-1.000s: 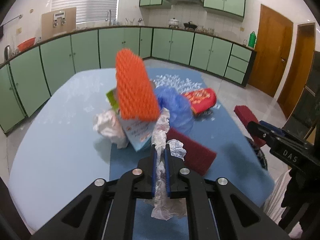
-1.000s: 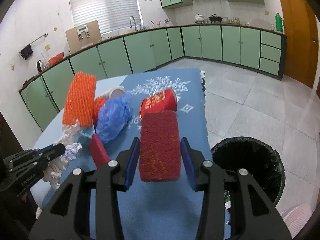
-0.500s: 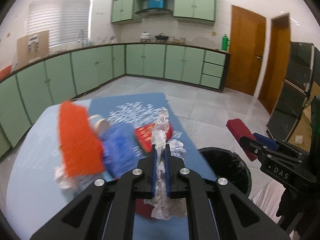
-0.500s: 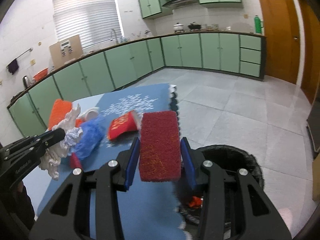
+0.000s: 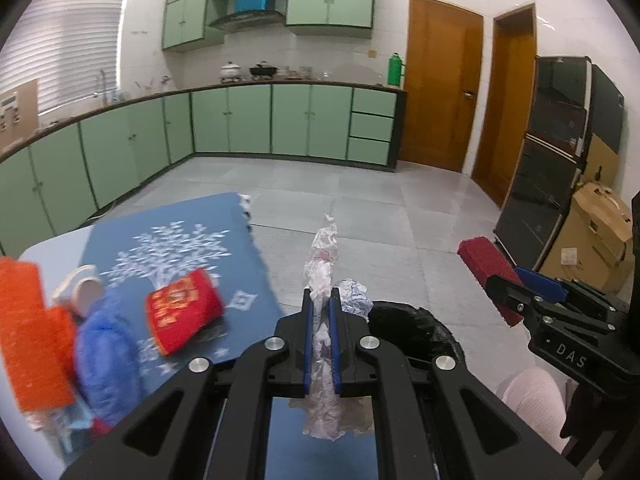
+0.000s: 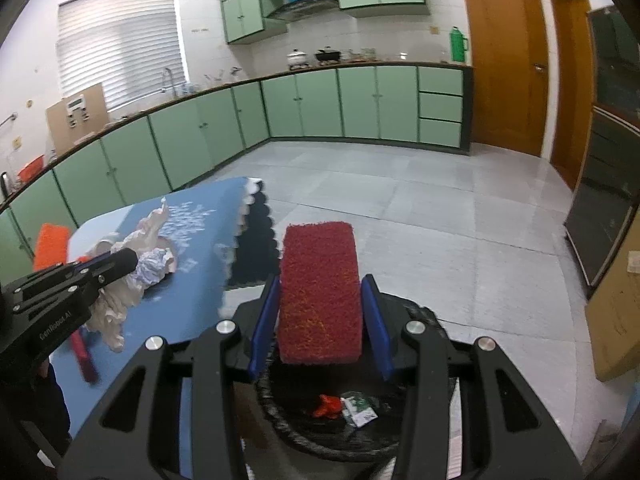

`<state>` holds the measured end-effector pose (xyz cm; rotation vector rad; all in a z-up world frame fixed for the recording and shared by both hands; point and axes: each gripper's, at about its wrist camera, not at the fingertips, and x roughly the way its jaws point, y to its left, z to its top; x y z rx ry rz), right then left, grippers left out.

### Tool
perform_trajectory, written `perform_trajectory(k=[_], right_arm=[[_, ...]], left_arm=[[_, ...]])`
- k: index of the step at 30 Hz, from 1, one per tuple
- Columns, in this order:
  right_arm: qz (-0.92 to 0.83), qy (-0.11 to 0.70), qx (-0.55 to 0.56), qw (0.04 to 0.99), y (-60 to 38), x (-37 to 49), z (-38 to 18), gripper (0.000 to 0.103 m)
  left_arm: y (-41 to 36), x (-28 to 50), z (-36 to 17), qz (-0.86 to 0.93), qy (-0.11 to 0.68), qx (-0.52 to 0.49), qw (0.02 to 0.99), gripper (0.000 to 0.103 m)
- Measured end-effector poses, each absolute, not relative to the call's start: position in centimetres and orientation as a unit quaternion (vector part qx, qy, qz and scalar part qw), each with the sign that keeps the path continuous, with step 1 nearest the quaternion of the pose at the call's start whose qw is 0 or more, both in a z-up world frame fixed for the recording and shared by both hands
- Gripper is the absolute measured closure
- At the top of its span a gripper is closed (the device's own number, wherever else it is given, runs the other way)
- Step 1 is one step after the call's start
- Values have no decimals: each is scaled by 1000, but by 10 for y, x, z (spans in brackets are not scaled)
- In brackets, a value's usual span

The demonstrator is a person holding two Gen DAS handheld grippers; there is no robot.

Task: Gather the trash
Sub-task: 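Carry the scouring pad and plastic film over the bin and release both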

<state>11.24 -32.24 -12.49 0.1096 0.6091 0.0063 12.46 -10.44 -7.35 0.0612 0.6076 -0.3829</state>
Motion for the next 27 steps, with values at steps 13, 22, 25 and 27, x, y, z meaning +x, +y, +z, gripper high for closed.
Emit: perform_trajectory(k=[13, 22, 25, 27], right_arm=[[-44, 338, 64, 938, -374, 143, -180, 63], [-48, 354, 77, 931, -386, 157, -198, 52], [-56, 353, 77, 931, -388, 158, -198, 45], [-61, 353, 76, 931, -389, 157, -197, 36]], left_arm=[[-170, 165, -109, -224, 329, 42, 916, 95], [-184, 185, -128, -223, 347, 40, 910, 61], [-184, 188, -125, -225, 348, 36, 909, 54], [-180, 188, -120, -224, 345, 31, 911, 51]])
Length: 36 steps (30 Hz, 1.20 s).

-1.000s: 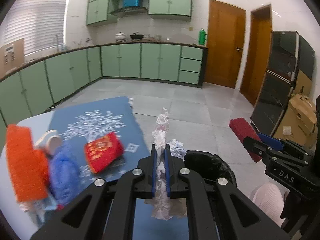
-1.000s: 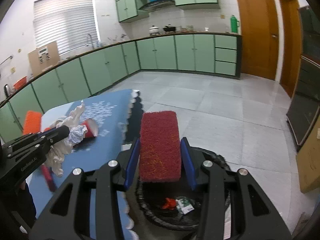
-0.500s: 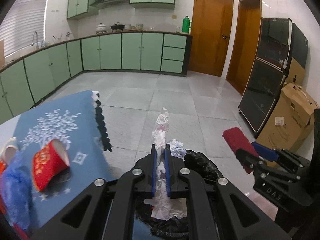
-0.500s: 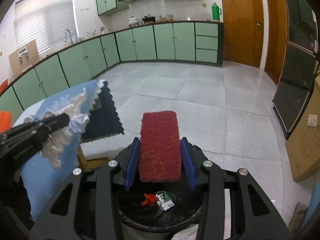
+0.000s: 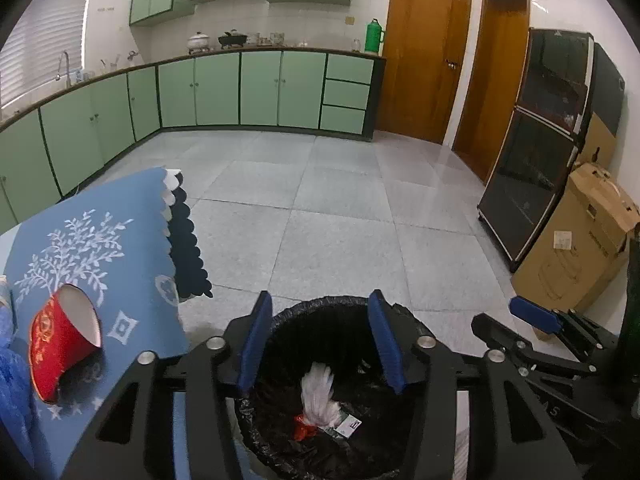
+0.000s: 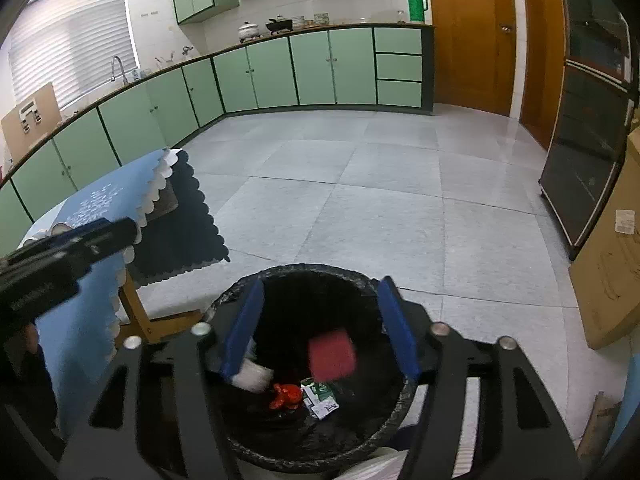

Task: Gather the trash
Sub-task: 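Carry the scouring pad and plastic film over the bin and release both, then grasp the orange foam net with the left tool while the right tool grasps the red paper cup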

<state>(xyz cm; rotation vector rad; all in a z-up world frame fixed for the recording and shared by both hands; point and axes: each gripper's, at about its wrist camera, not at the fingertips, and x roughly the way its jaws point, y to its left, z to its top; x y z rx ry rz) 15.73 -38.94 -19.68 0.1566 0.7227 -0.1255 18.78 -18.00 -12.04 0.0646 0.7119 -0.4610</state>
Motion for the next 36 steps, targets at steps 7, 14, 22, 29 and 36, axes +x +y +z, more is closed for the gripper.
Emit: perform_trajectory(k=[7, 14, 22, 29, 36], right_arm=[[-76, 342, 85, 933, -385, 149, -182, 9], [-52, 321, 88, 942, -358, 142, -156, 8], [-15, 309, 78, 948, -307, 143, -141, 8], [23, 303, 68, 950, -258, 151, -135, 8], [68, 299, 48, 951, -205, 164, -130, 8]], left_arm=[[-153, 180, -94, -203, 323, 13, 924, 31], [-101, 153, -65, -159, 289, 12, 944, 26], [-37, 125, -48, -84, 265, 29, 960, 25], [27, 106, -39, -1, 248, 22, 969, 24], [80, 100, -46, 58, 253, 12, 966, 24]])
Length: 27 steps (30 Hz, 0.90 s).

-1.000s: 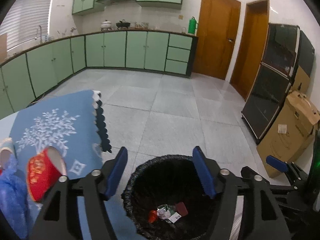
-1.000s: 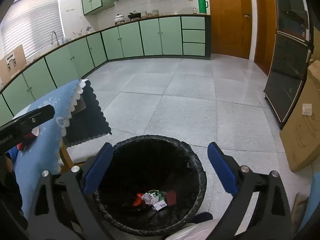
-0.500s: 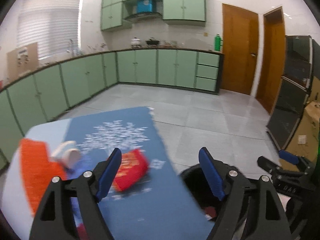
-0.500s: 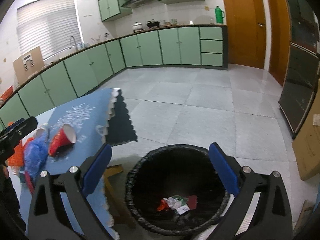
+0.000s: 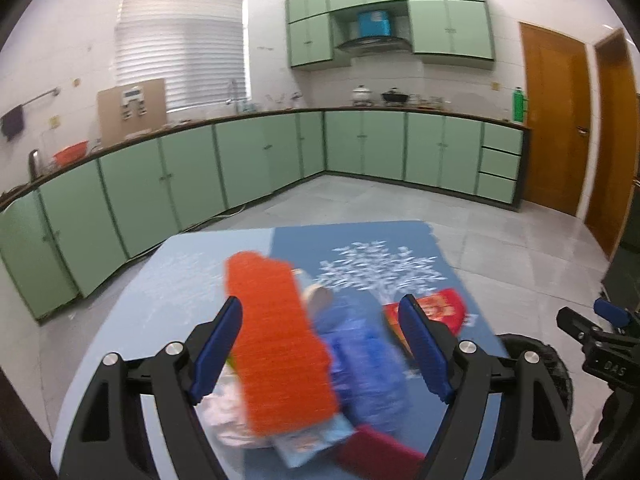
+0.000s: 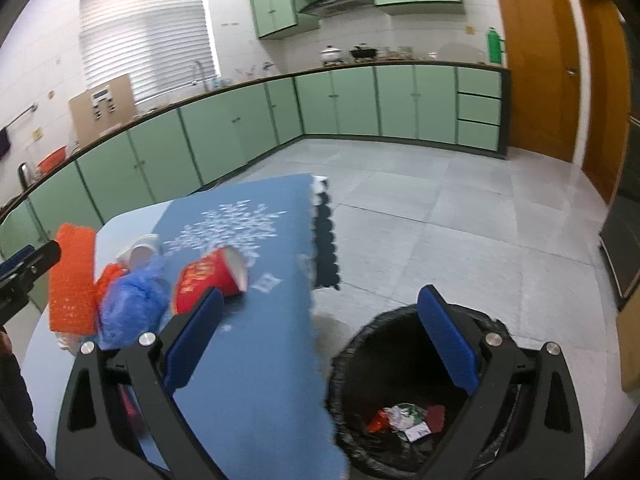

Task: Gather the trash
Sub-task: 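Grasp the orange foam net with the left tool while the right tool grasps the red paper cup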

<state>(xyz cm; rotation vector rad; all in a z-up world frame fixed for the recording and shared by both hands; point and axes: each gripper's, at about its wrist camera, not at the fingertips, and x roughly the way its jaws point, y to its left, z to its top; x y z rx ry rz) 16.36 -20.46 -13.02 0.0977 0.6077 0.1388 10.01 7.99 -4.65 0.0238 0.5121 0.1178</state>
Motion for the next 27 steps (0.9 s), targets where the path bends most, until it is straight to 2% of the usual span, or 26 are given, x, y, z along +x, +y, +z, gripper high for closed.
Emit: perform_trajectory(k=[11, 14, 16, 19, 27], right_arm=[[111, 312, 16, 943, -151, 184, -136, 8], [114, 314, 14, 942, -148, 187, -138, 8], [115, 315, 11, 942, -146, 189, -140, 8], [122, 319, 4, 940, -138, 198, -143, 8], [148, 339, -17, 929, -107, 219, -163, 8]], left_arm=[[119, 122, -68, 57, 299, -28, 952, 26], [121, 125, -72, 45, 307, -38, 950, 38], [120, 126, -74, 39, 310, -42, 949, 54], [119, 126, -76, 37, 311, -45, 949, 68], [119, 130, -82, 45, 310, -45, 949, 76]])
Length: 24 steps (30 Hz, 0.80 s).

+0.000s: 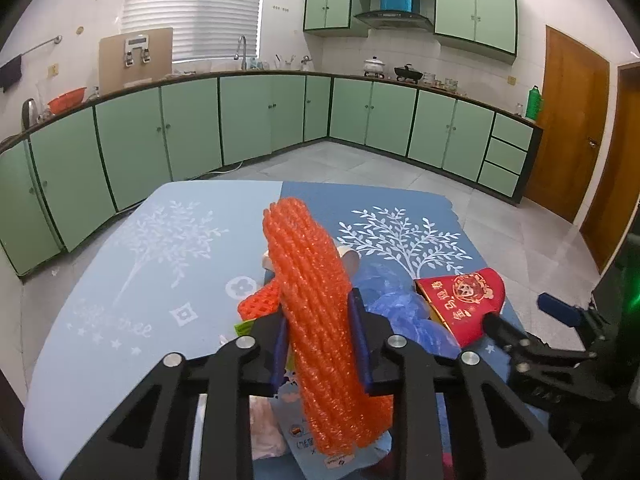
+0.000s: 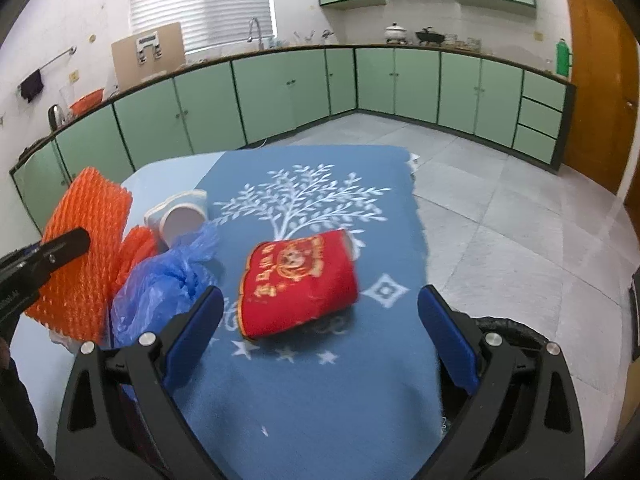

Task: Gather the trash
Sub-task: 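Grasp the orange foam net with the left tool while the right tool grasps the red paper cup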

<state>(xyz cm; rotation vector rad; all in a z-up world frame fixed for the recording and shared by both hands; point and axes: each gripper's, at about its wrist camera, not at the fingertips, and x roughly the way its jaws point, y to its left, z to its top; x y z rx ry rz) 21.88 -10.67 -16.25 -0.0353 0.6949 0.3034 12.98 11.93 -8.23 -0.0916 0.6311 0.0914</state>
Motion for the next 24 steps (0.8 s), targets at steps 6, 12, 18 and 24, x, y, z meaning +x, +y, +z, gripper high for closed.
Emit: perform_trajectory(k=[6, 12, 18, 24], right_arm=[[148, 364, -42, 919, -93, 231, -174, 8], [145, 381, -50, 912, -91, 240, -180, 8], [156, 393, -65, 904, -85, 246, -184, 24], [158, 387, -68, 906, -86, 243, -182, 25]], left_arm=[[122, 134, -85, 43, 316, -47, 947, 76], [122, 138, -86, 39, 321, -52, 945, 76], [121, 138, -84, 38, 320, -53, 945, 76], [120, 136, -80, 39, 315, -51, 947, 80]])
